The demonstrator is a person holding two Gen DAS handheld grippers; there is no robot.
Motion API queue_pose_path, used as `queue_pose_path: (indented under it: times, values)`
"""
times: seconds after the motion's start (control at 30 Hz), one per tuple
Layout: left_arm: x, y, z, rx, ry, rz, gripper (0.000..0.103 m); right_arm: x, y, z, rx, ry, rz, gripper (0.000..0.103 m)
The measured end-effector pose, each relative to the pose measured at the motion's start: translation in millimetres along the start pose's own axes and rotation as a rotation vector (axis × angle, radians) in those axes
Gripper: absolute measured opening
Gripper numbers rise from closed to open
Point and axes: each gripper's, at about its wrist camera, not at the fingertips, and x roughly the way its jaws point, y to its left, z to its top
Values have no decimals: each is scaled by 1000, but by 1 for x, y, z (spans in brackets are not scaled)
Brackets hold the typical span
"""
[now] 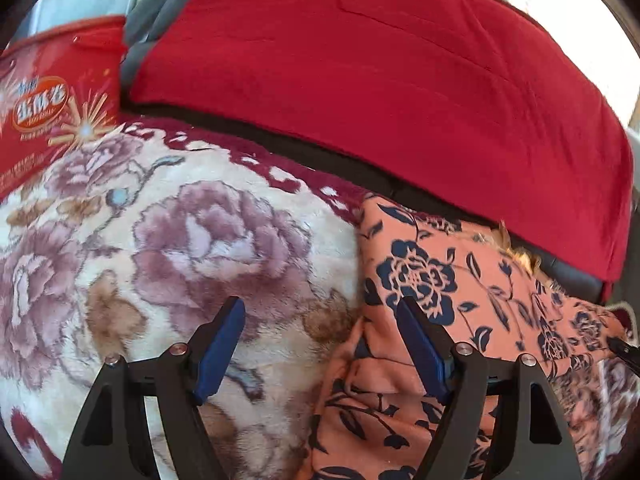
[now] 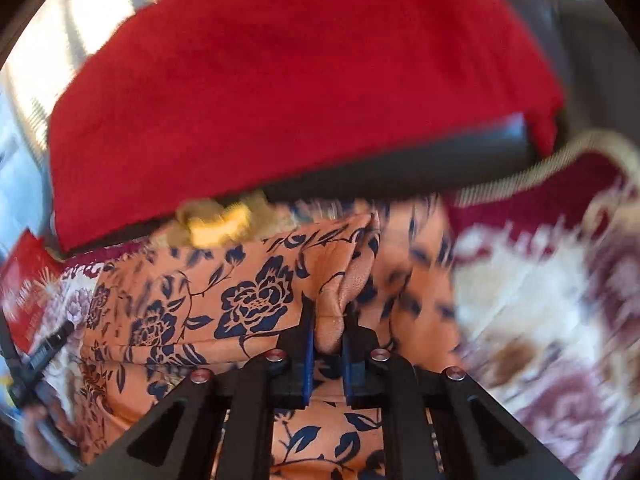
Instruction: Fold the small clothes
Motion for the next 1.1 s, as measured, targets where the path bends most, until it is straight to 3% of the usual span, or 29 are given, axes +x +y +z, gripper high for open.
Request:
queue_pose_path:
  times: [0.07,0.1,0.17,0.23,0.27,0.3,0.37,0.43,0.57,0.63,0.7,0.73,0.77,0.93,0.97,1.03,1.1]
  values:
    - [-7,-4,4,-1,-29,-37,79,0,0,-12,7,-9,-46,15]
    - [-8,-7,5,9,-33,-48,79,20,-3,-25,-10,50,-98,28]
    - [-1,-21,5,56,5,-79,81,51,-14,-42,8,149,-100,33]
    - [23,-38,-1,152,134,-67,83,35,-29,-42,107,81,-39,39]
    - [33,-45,-5,205,177,-32,83,25,-33,-38,149,59,-26,54]
    - [37,-51,-7,254,186,14,83,16,-34,-35,158,31,-19,62]
    - [24,-55,-4,248,107,16,83,-6,-30,-23,130,-33,-6,62]
    - [2,-64,4,202,1,-38,83,-23,-26,-8,134,-89,83,66]
    - [7,-103,5,244,27,-140,83,-4,-20,11,224,-56,341,69]
    - [22,-121,-3,294,73,-153,83,28,-24,16,285,15,440,71]
    - [48,-133,-18,340,176,-111,83,68,-39,11,365,115,422,71]
    - [54,-135,-24,353,187,-93,84,85,-50,8,410,165,398,70]
    - [52,-135,-28,359,145,-95,84,91,-60,9,452,156,412,64]
    - [48,-132,-34,351,133,-97,87,83,-57,41,409,73,449,72]
    - [49,-131,-34,351,132,-94,87,91,-57,45,393,81,419,76]
    - [52,-133,-34,352,135,-92,88,119,-68,43,410,150,299,71]
    - [53,-131,-29,349,144,-103,88,108,-72,40,455,98,309,68]
